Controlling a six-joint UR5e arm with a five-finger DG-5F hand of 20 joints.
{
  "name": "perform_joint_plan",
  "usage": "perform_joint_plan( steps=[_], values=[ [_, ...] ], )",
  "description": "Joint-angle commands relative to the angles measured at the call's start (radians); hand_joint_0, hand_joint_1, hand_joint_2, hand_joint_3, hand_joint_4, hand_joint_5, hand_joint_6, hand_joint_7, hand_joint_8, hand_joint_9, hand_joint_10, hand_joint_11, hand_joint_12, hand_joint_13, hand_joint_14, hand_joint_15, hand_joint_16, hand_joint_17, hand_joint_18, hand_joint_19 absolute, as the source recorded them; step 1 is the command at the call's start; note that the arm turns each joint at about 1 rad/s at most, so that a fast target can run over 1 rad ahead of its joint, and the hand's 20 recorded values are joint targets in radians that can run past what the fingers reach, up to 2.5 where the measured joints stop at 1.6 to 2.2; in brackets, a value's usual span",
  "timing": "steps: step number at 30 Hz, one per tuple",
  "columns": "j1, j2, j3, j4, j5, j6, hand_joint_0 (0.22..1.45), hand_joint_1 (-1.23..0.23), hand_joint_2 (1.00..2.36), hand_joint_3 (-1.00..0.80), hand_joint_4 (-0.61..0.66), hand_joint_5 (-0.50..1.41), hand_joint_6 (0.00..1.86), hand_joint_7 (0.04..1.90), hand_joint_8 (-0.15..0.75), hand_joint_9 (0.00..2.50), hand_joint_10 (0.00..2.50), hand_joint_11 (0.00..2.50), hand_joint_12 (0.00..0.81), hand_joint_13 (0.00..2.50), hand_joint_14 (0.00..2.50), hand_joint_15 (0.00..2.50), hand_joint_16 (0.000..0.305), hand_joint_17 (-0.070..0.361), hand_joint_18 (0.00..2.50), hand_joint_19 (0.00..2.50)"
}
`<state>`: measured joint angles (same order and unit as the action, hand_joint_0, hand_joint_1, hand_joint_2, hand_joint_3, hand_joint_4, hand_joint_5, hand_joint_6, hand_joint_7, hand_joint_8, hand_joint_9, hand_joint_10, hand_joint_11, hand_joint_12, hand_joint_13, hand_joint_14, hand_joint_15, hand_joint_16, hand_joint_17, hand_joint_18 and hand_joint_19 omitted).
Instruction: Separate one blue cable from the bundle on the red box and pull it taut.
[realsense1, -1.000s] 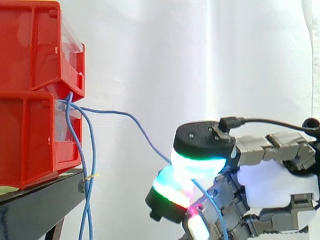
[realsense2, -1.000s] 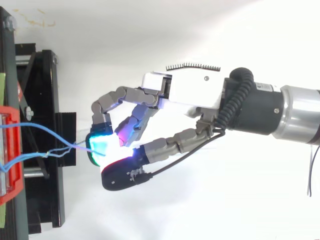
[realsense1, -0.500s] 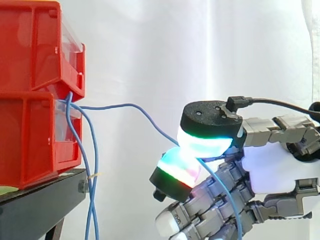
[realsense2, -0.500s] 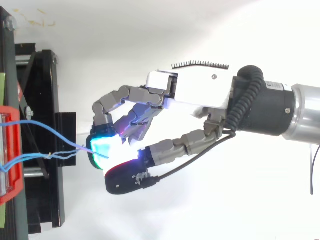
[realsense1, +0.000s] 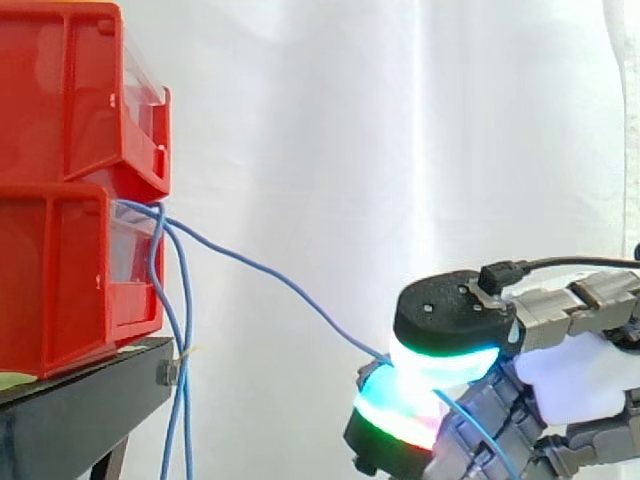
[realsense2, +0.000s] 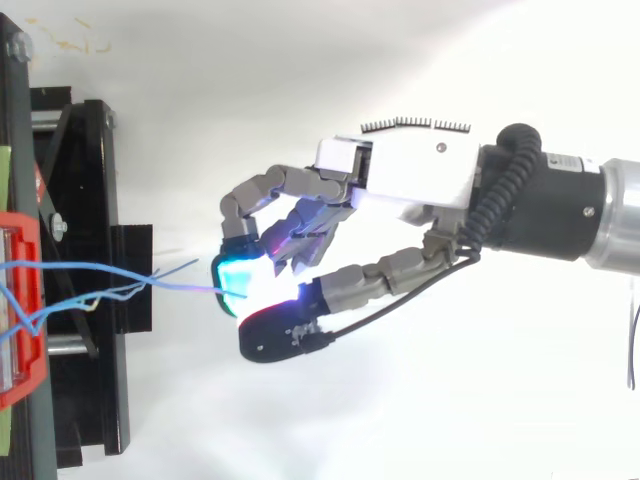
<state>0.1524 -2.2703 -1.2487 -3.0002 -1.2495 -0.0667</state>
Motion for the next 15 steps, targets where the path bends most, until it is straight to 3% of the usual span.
perform_joint_plan(
  steps=[1,4,15],
  values=[
    [-0.001,0.011,0.000,-0.043,0.005,-0.001,0.52,-0.74,1.41,0.04,-0.16,-0.09,0.87,1.34,0.308,0.81,0.00,0.14,0.437,0.76,0.01,0.20,0.057,0.129,0.90,0.34],
    [0.003,0.043,0.000,-0.109,0.016,0.004,0.52,-0.74,1.41,0.04,-0.16,-0.09,0.87,1.34,0.312,0.83,0.00,0.17,0.438,0.76,0.01,0.21,0.057,0.129,0.90,0.35],
    [0.004,0.043,0.000,-0.098,0.015,-0.004,0.50,-0.71,1.51,0.02,-0.16,-0.09,0.87,1.35,0.316,0.86,0.00,0.18,0.443,0.78,0.01,0.22,0.058,0.131,0.91,0.36]
  ],
)
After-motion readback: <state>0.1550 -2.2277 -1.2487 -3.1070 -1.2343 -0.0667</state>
